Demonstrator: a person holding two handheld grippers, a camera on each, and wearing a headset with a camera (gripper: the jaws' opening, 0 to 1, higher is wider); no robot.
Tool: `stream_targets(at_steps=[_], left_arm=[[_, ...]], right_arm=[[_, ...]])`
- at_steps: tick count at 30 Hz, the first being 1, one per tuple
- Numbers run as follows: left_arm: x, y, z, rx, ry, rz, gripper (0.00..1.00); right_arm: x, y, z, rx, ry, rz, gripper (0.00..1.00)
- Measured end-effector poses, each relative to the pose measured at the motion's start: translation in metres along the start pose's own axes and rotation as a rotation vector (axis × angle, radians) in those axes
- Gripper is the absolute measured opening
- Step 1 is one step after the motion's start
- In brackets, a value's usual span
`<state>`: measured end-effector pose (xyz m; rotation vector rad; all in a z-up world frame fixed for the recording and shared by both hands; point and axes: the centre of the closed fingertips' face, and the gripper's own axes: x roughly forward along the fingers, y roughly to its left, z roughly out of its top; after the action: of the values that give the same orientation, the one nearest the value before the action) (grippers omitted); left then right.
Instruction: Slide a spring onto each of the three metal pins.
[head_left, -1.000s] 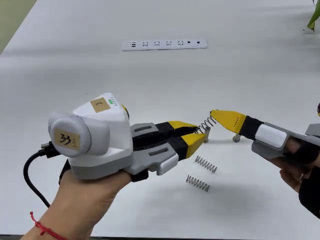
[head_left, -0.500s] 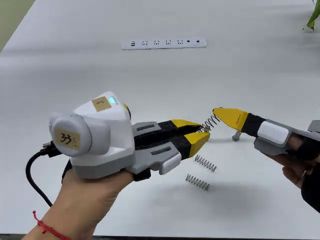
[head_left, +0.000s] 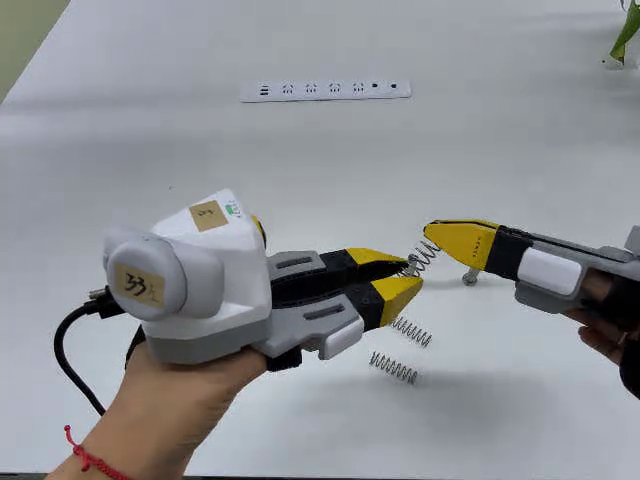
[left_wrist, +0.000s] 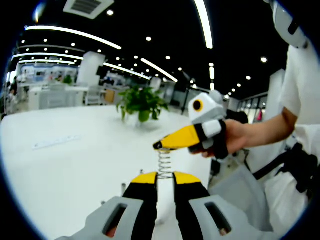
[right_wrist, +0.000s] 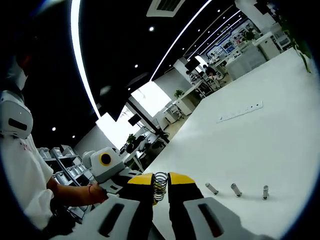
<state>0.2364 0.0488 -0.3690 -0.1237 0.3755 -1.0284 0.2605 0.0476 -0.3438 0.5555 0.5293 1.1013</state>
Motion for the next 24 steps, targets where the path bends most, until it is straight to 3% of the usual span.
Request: stream_targets(at_steps=[14,24], left_arm=[[0.006,-0.006,-0.005,0.038,0.04,-0.027,0.15],[0.008,-0.009,-0.003,0.038,0.033,-0.04,0.13]], right_arm=[[0.002,0.017,0.0,-0.313,0.175,0.015,0.11],[0.003,0.02,0.001,-0.428,0.222,0.027,0.11]])
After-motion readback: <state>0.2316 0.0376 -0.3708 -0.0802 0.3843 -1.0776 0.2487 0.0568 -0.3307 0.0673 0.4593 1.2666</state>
